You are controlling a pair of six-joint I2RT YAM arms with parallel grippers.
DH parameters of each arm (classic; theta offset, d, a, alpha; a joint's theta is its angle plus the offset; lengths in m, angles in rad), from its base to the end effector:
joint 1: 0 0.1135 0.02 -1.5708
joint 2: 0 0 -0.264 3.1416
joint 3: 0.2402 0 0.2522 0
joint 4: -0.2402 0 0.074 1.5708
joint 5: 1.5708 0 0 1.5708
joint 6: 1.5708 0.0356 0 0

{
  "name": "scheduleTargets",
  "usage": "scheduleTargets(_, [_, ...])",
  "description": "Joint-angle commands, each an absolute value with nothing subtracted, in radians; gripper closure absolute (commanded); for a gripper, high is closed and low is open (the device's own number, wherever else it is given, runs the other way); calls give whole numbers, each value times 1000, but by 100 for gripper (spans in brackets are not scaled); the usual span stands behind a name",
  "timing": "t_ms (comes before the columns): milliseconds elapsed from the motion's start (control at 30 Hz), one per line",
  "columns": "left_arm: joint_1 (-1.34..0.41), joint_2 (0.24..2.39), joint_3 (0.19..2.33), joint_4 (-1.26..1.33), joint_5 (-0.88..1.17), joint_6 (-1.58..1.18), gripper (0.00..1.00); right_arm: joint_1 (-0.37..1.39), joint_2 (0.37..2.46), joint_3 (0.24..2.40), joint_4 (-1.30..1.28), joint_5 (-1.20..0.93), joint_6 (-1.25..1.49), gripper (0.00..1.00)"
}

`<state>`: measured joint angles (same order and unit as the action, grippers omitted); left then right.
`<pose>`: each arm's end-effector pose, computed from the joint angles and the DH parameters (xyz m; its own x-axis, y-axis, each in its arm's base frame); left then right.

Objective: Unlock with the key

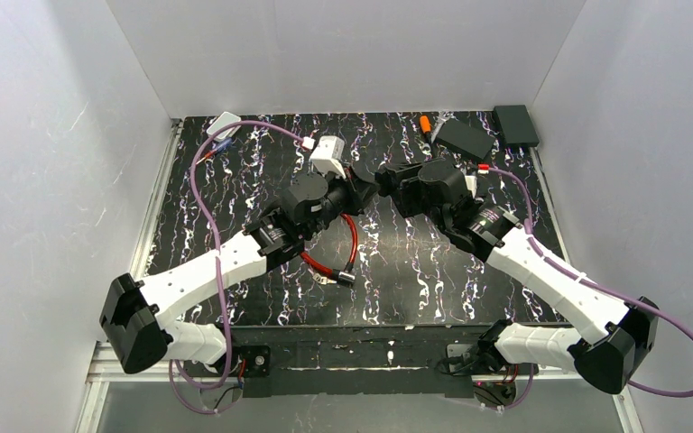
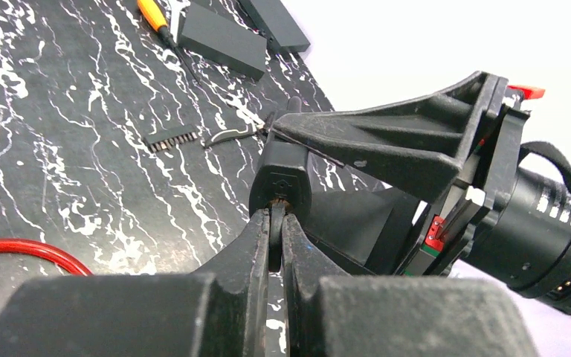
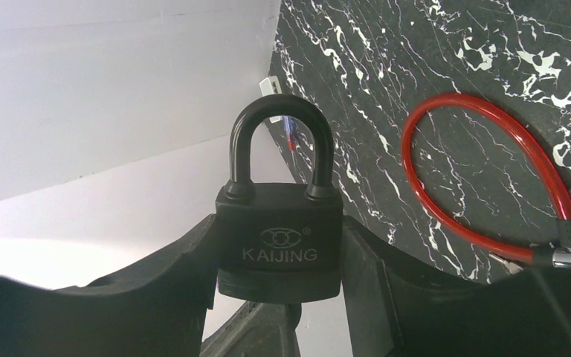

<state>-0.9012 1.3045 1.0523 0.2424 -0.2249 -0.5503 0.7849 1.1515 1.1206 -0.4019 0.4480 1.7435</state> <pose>0.1995 -0.2392 0.3641 -0.3325 -0.4013 -0.8535 0.5303 0.6688 -0.5211 0.1917 0.1697 0.3625 -0.3025 0.9529 -0.0230 0.3540 0.1347 0.9255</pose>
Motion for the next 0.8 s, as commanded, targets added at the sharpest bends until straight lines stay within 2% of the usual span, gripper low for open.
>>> scheduleTargets(0, [-815,1379,1083,209,-295,-664,100,859,1107,1158,-217,230,1737,99])
scheduleTargets(233, [-768,1427,1092,220,-194,-805,100,908,1116,1164,-196,262,1721,99])
scheduleTargets(767, [-768,1415,1056,247,-134,-563,100,918,1101,1153,-298,274,1747,99])
